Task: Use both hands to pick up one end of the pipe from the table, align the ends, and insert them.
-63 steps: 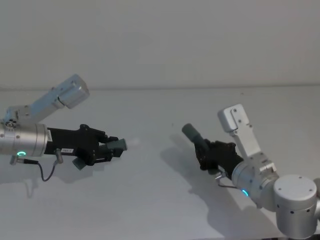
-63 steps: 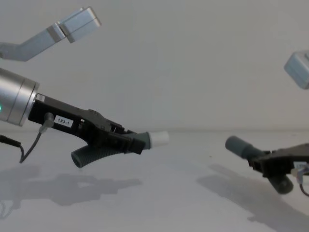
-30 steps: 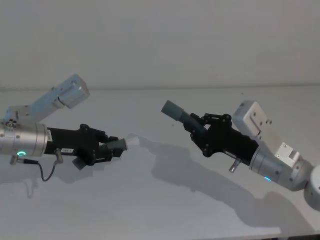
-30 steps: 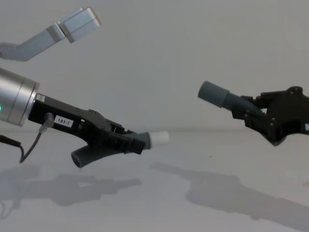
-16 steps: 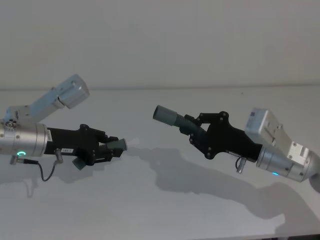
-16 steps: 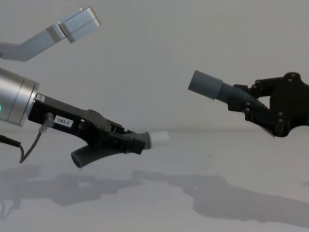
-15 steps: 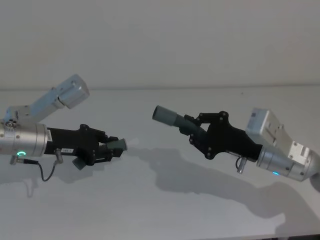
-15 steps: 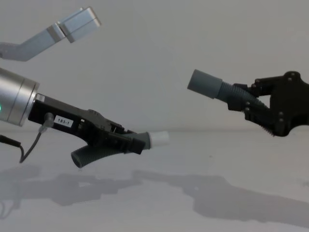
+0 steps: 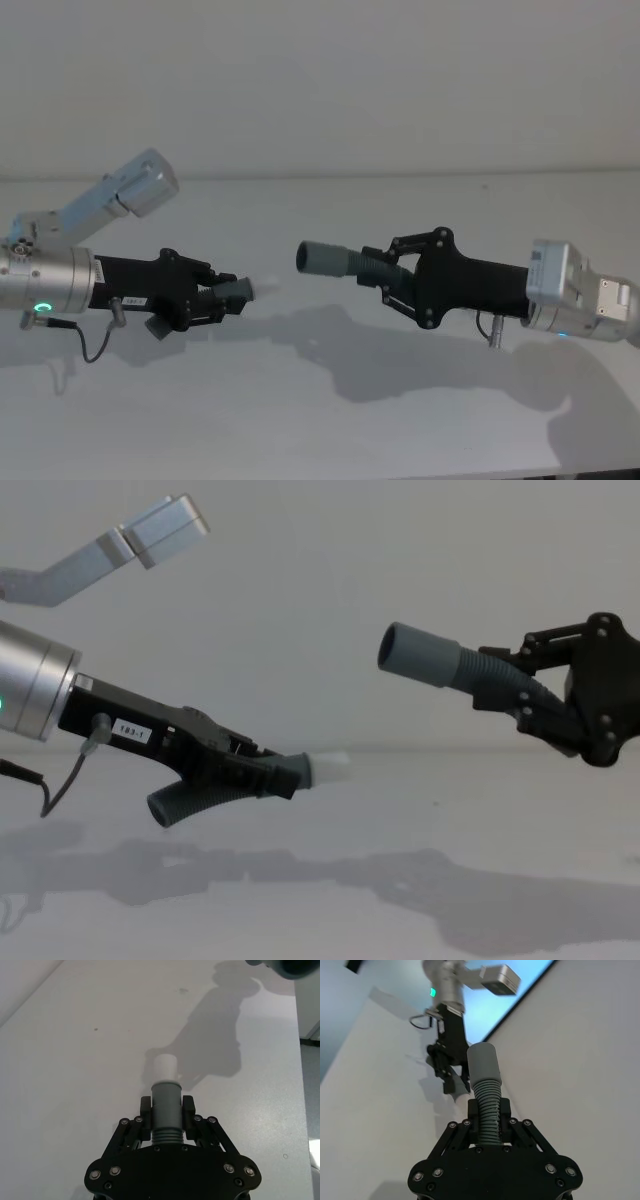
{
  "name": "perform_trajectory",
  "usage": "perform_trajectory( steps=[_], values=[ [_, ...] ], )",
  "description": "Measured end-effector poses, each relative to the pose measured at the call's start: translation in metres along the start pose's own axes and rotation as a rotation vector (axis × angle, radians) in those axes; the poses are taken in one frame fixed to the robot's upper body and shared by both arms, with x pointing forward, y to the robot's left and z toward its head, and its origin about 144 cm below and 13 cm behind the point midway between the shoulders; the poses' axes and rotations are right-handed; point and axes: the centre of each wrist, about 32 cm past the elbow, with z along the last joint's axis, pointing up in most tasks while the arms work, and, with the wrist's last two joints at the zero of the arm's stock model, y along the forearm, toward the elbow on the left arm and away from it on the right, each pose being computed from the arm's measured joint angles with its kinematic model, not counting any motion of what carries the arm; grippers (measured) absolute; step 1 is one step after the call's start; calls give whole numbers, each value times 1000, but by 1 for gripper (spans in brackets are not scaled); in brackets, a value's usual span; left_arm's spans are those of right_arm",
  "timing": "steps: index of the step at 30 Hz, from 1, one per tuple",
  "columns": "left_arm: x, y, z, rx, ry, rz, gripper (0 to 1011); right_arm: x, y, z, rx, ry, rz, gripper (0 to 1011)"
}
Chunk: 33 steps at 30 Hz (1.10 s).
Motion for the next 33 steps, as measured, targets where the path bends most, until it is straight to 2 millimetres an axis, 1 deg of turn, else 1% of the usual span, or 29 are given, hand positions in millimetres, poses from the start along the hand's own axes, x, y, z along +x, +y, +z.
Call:
perform_trajectory(
  steps=[6, 14, 17, 24, 33],
  values=[
    [0, 0, 0, 0, 0, 0, 327, 11, 0, -8, 60, -42, 74, 211],
    [0, 0, 0, 0, 0, 0, 327, 33, 5, -30, 153, -122, 194, 211],
    [0, 0, 0, 0, 0, 0, 327, 37, 6, -34, 162, -143, 215, 211],
    [0, 0, 0, 0, 0, 0, 327, 47, 9, -42, 141, -196, 243, 212],
    [0, 0, 0, 0, 0, 0, 327, 54, 10, -42, 61, -249, 240, 212]
  ],
)
